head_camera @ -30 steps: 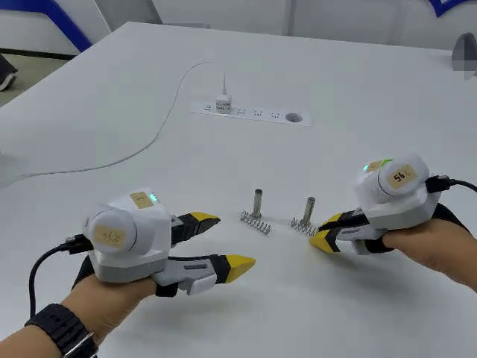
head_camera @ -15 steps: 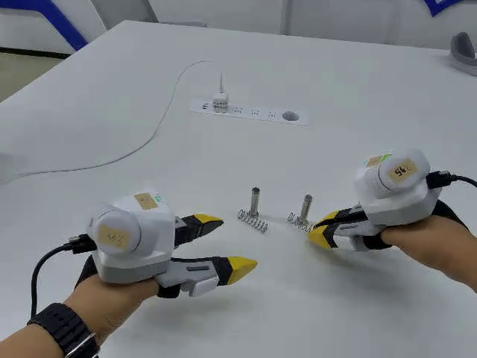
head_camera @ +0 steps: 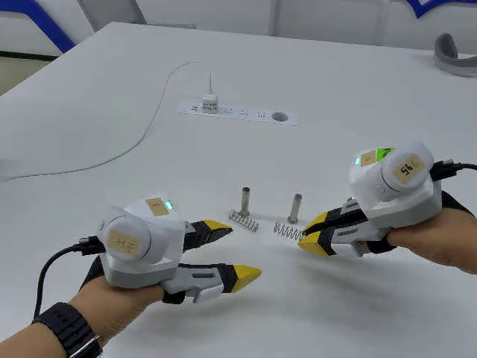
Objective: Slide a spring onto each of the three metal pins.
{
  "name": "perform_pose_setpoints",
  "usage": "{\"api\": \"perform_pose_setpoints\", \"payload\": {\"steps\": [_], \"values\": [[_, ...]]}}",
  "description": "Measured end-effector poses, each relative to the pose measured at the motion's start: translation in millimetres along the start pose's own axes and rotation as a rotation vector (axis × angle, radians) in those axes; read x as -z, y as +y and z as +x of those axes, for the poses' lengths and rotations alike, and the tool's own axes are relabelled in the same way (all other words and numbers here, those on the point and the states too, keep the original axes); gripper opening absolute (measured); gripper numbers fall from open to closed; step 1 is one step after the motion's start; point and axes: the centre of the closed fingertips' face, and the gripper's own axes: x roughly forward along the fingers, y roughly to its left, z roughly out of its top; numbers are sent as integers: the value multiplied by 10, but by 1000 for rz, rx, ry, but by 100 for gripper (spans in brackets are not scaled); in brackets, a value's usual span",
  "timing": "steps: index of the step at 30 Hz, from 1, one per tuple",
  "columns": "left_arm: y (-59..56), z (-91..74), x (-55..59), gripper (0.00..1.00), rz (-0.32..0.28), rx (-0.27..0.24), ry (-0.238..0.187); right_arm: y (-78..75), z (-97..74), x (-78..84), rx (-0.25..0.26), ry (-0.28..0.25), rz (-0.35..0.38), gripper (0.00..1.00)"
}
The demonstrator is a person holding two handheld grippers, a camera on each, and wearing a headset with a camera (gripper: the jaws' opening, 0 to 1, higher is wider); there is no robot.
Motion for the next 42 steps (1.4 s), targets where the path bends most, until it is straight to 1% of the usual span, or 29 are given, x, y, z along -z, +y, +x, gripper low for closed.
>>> {"api": "perform_pose_setpoints", "payload": {"steps": [3,5,8,12,17,20,25,28,31,32,34,37,38,42], "values": [[-22,12,-21,46,13,8,-2,88,12,-13,-25,20,-45,11],[-60,20,-37,44,29,21,-1,150,29,-24,-45,31,-79,11],[-113,39,-32,38,62,40,6,230,52,-33,-69,51,-128,11],[-165,51,-28,35,78,62,8,297,67,-26,-87,81,-183,11],[-220,59,-17,29,101,85,12,357,59,-30,-114,90,-216,11],[-267,66,-5,26,115,109,17,372,58,-19,-118,104,-240,11],[-338,83,2,20,142,135,20,433,48,-25,-142,110,-258,11],[-358,96,10,18,153,142,24,464,42,-36,-153,109,-267,11],[-379,98,5,14,162,150,21,489,36,-52,-163,102,-265,11],[-381,98,6,14,162,150,22,494,31,-49,-166,103,-263,11],[-387,93,8,13,157,153,22,510,14,-69,-181,89,-245,11],[-383,82,16,12,163,153,25,538,-31,-145,-205,42,-194,11],[-382,76,13,12,161,153,23,531,-50,-176,-205,25,-181,11],[-363,66,-13,12,151,144,15,515,-80,-247,-203,-11,-126,11]]}}
